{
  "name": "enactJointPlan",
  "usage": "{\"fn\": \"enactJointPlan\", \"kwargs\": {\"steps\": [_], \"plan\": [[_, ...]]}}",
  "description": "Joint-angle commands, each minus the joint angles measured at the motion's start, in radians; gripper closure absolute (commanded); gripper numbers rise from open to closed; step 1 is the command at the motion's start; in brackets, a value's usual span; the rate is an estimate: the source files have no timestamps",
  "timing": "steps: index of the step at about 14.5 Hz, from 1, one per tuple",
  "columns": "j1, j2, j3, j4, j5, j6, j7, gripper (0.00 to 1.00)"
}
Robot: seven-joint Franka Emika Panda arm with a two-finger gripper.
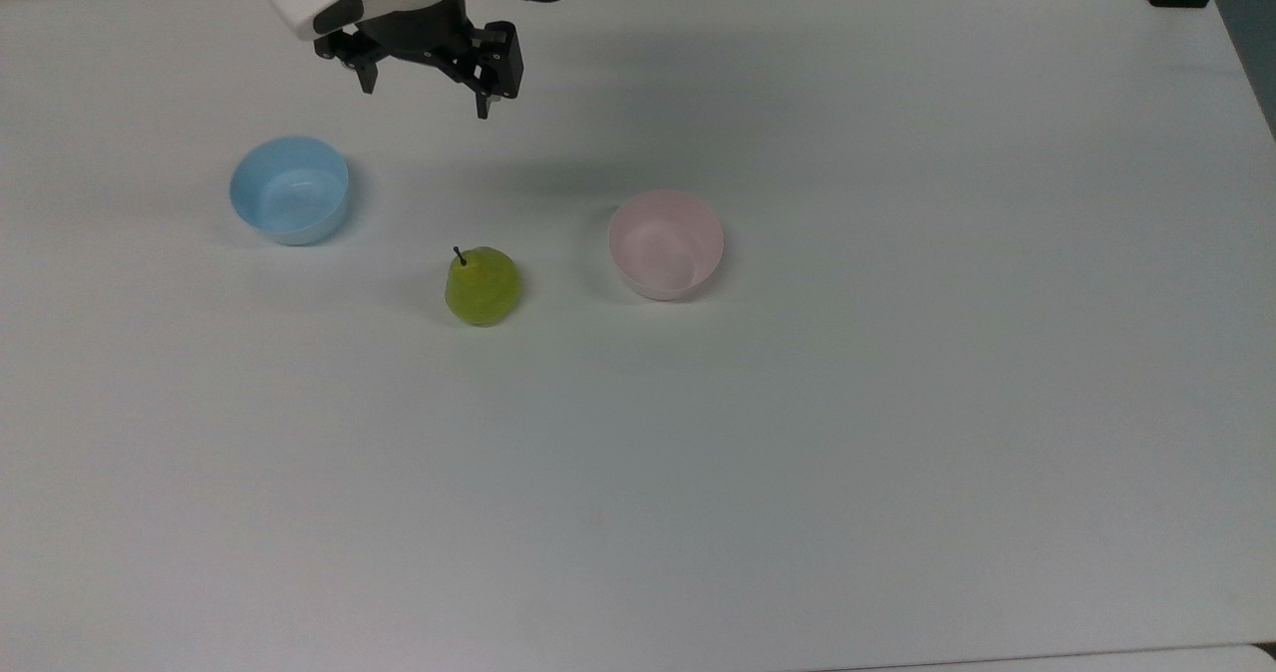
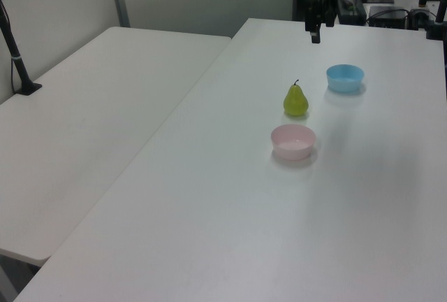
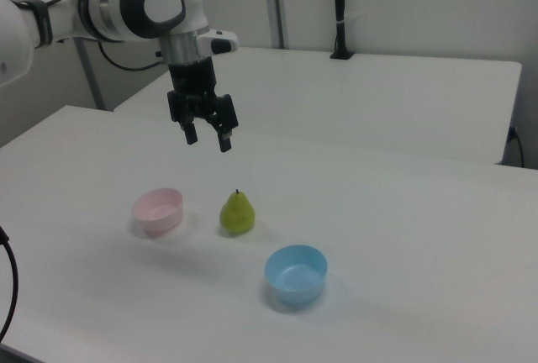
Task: Place the pear in the bowl
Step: 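Move the open gripper toward the green pear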
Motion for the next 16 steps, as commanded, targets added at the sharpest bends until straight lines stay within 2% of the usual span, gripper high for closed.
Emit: {"fn": "enactJointPlan", "kwargs": {"steps": [1,7,11,16], "plan": [[-0.035,-0.030,0.003,-0.010,0.025,0.015,-0.038,0.00],[-0.052,-0.029,0.000,-0.008,0.145,0.023,-0.135,0.00],[-0.058,-0.012,0.001,-0.009,0.145,0.090,-0.182,0.00],[-0.046,0.166,0.016,-0.017,0.097,0.225,-0.210,0.00]]}}
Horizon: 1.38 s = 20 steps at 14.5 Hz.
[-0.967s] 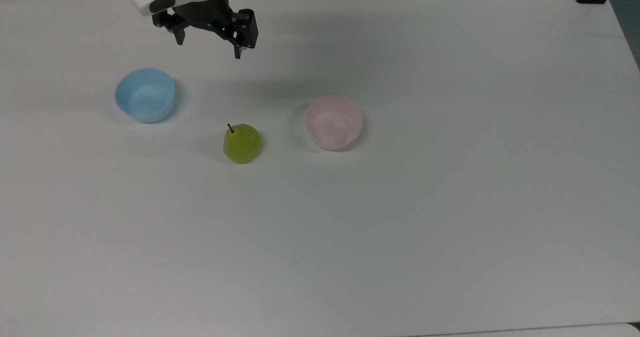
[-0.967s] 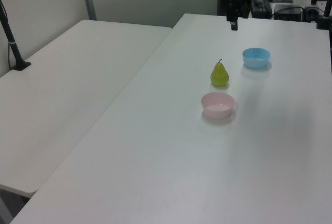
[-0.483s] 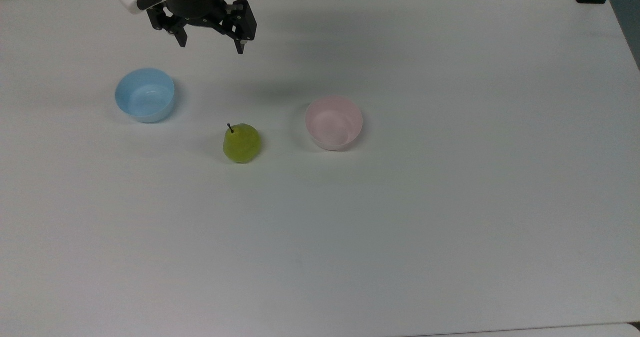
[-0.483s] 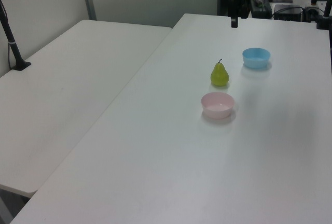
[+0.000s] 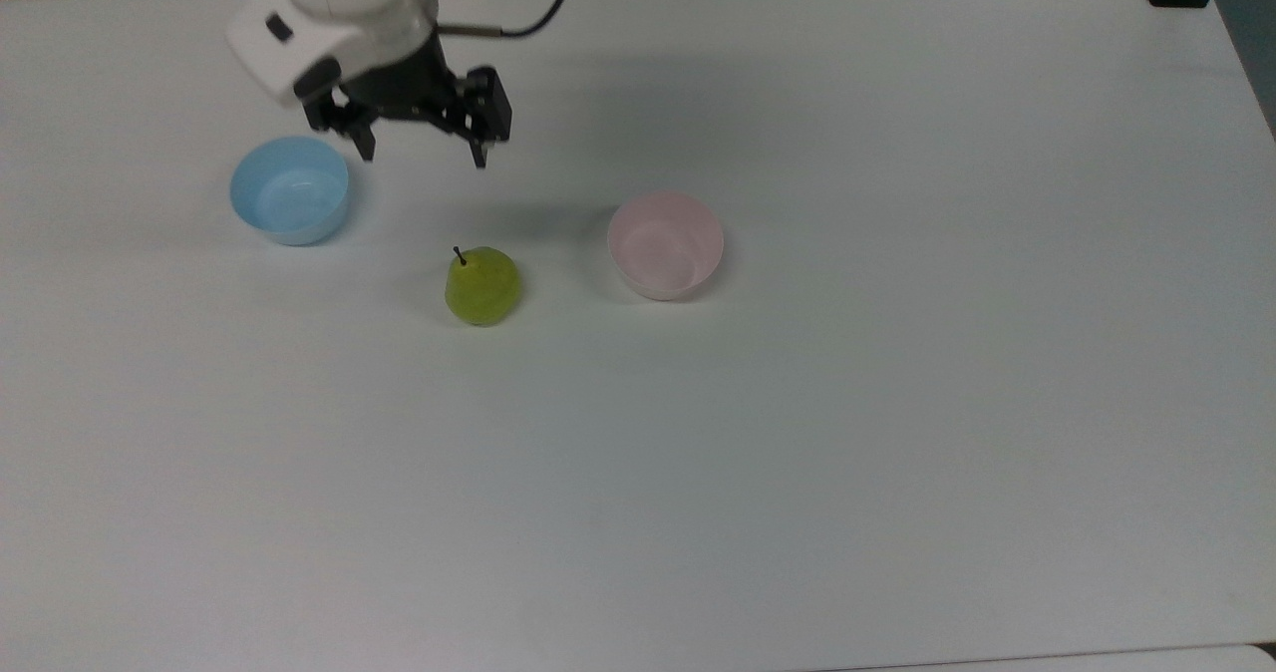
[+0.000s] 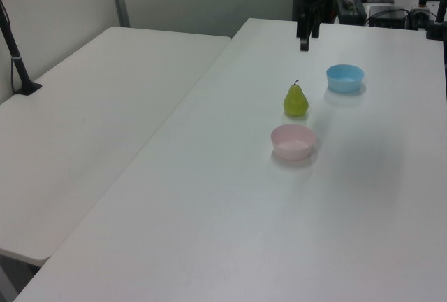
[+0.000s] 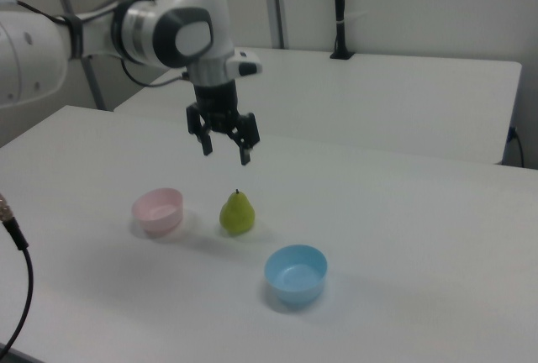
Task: Place the pear in the bowl
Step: 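Move the open gripper toward the green pear, then lower the gripper around the green pear and close on it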
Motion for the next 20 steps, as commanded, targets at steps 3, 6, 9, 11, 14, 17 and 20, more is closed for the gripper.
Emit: {"fn": "enactJointPlan", "kwargs": {"steps": [3,6,9,11,14,17,20], "plan": [[0.047,0.155,0.016,-0.010,-0.030,0.152,-0.024,0.00],[0.050,0.210,0.016,-0.023,-0.066,0.198,-0.024,0.00],[0.050,0.226,0.016,-0.030,-0.101,0.204,-0.037,0.10],[0.050,0.226,0.017,-0.053,-0.113,0.204,-0.082,0.22],[0.052,0.224,0.019,-0.056,-0.113,0.200,-0.086,0.52],[0.053,0.209,0.024,-0.053,-0.110,0.189,-0.082,0.73],[0.050,0.134,0.025,-0.040,-0.089,0.120,-0.086,0.72]]}}
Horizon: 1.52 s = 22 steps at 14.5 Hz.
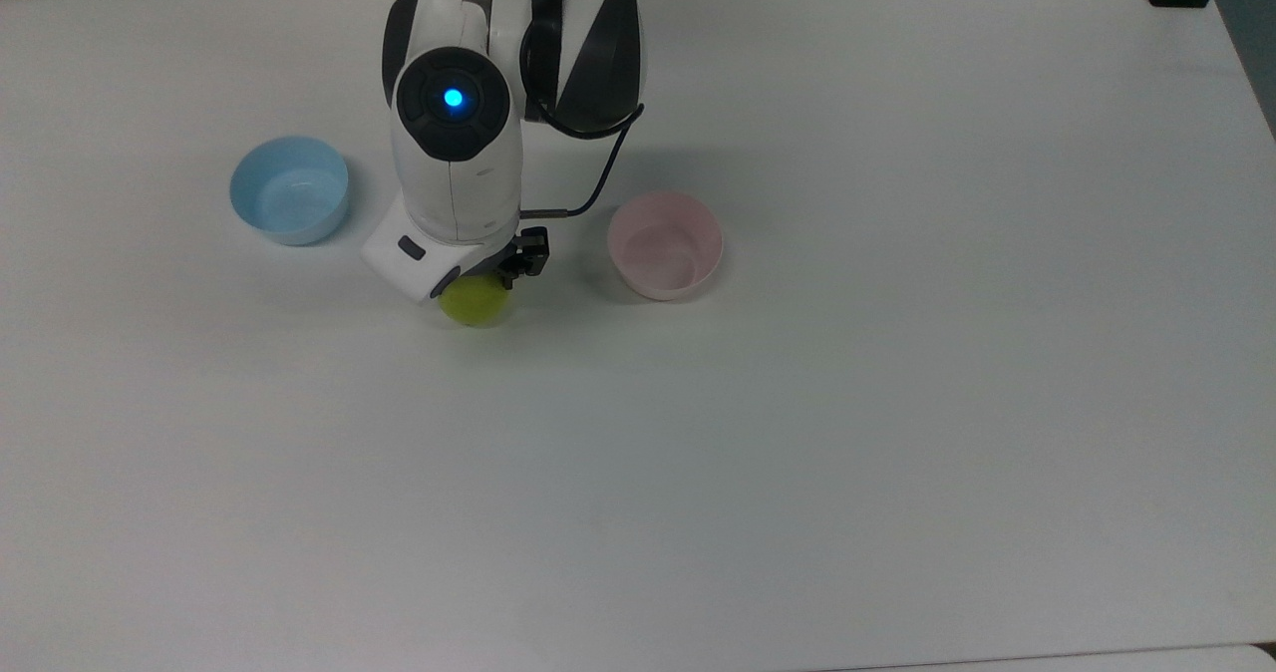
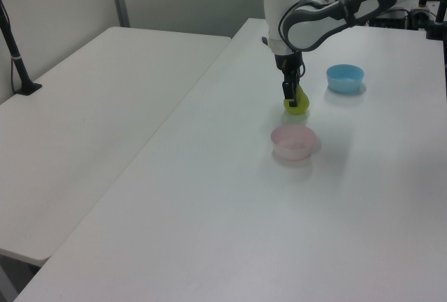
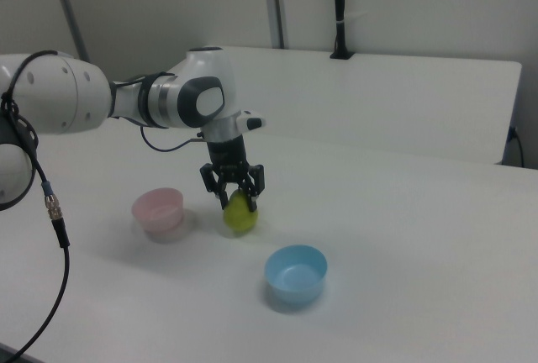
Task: Place the pear in the bowl
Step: 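Lower the gripper around the green pear and close on it, then lift the pear and carry it over the pink bowl, then lower the pear into the pink bowl and open the gripper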
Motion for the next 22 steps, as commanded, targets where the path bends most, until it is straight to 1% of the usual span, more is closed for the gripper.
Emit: {"fn": "enactJointPlan", "kwargs": {"steps": [1,2,3,5,6,8,10,13,14,15,17,18,19,20,21,22], "plan": [[0.007,-0.129,0.004,-0.020,0.037,-0.083,-0.025,0.72],[0.016,-0.156,0.004,-0.010,0.080,-0.088,-0.022,0.72],[0.042,-0.167,0.004,-0.010,0.088,-0.092,-0.019,0.72],[0.086,-0.170,0.006,-0.010,0.089,-0.098,0.011,0.72],[0.130,-0.170,0.006,-0.010,0.091,-0.100,0.060,0.71],[0.190,-0.169,0.007,-0.016,0.091,-0.102,0.102,0.71],[0.229,-0.161,0.021,-0.024,0.089,-0.102,0.134,0.71],[0.257,-0.144,0.022,-0.053,0.088,-0.102,0.142,0.71],[0.258,-0.138,0.033,-0.068,0.086,-0.098,0.140,0.71],[0.255,-0.134,0.044,-0.079,0.079,-0.098,0.139,0.69],[0.252,-0.123,0.046,-0.090,0.076,-0.098,0.139,0.66],[0.247,-0.121,0.046,-0.090,0.076,-0.098,0.139,0.59],[0.247,-0.120,0.046,-0.090,0.076,-0.098,0.139,0.48],[0.247,-0.115,0.046,-0.090,0.076,-0.098,0.143,0.34],[0.246,-0.114,0.046,-0.090,0.074,-0.095,0.154,0.23],[0.246,-0.112,0.046,-0.090,0.074,-0.092,0.165,0.06]]}}
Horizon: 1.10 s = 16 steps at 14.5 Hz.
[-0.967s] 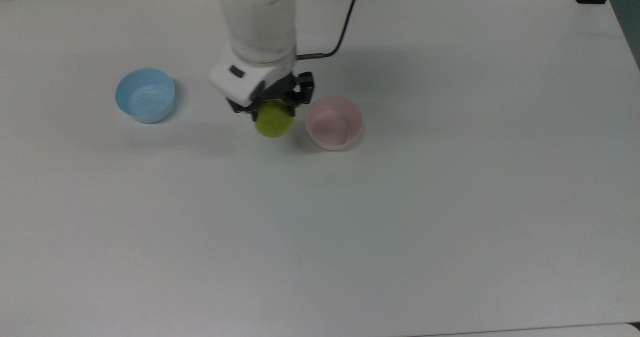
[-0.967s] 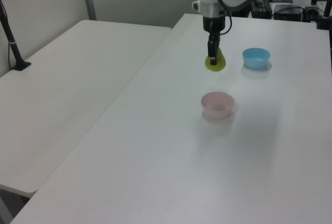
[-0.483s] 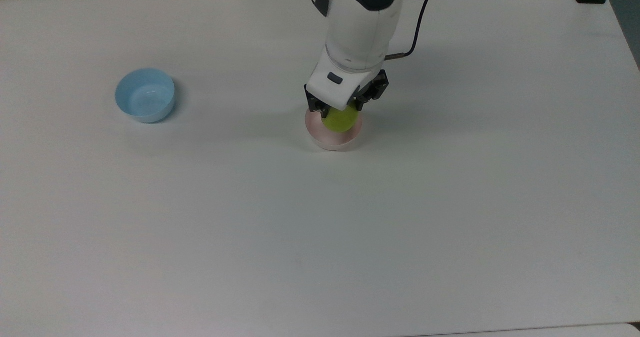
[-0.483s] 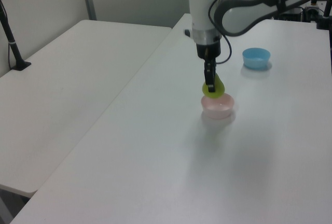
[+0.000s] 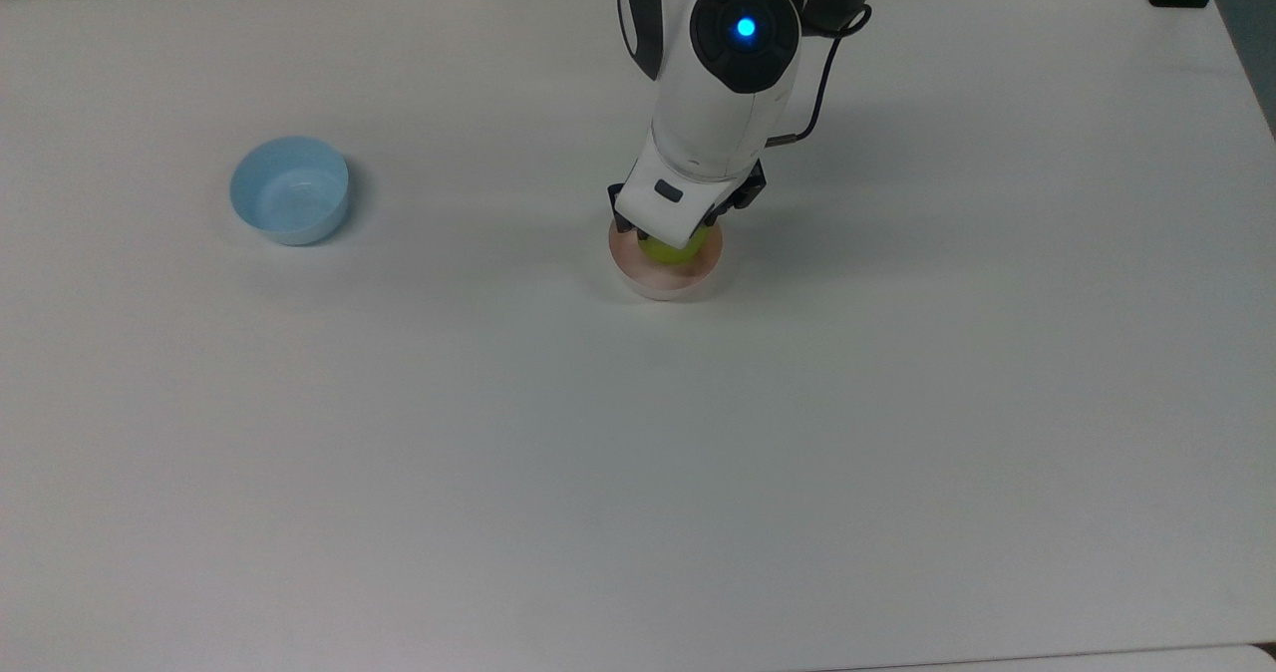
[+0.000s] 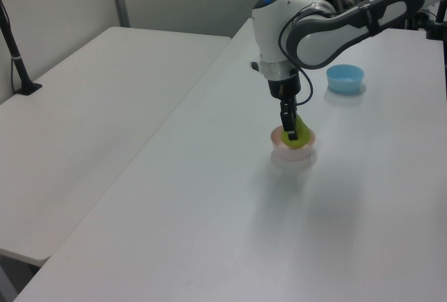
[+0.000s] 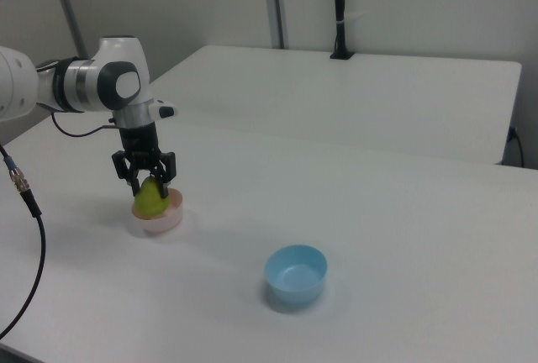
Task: Place the pear in the bowl
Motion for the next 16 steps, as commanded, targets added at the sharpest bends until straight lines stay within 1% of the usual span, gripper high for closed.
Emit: {"fn": "enactJointPlan", "kwargs": {"steps": [1,5,6,8,9,10,12,14,16], "plan": [[-0.009,-0.017,0.008,-0.017,-0.009,0.000,0.040,0.00],[-0.021,-0.033,0.016,-0.010,-0.014,-0.009,0.091,0.00],[-0.041,-0.052,0.039,-0.009,-0.014,-0.021,0.109,0.00],[-0.122,-0.111,0.100,-0.007,-0.017,-0.088,0.111,0.00],[-0.150,-0.147,0.115,-0.007,-0.029,-0.122,0.107,0.00],[-0.182,-0.192,0.117,-0.007,-0.053,-0.159,0.107,0.00],[-0.271,-0.272,0.117,-0.006,-0.058,-0.207,0.105,0.00],[-0.327,-0.294,0.117,-0.001,-0.058,-0.208,0.100,0.00],[-0.370,-0.305,0.122,-0.001,-0.058,-0.208,0.067,0.00]]}}
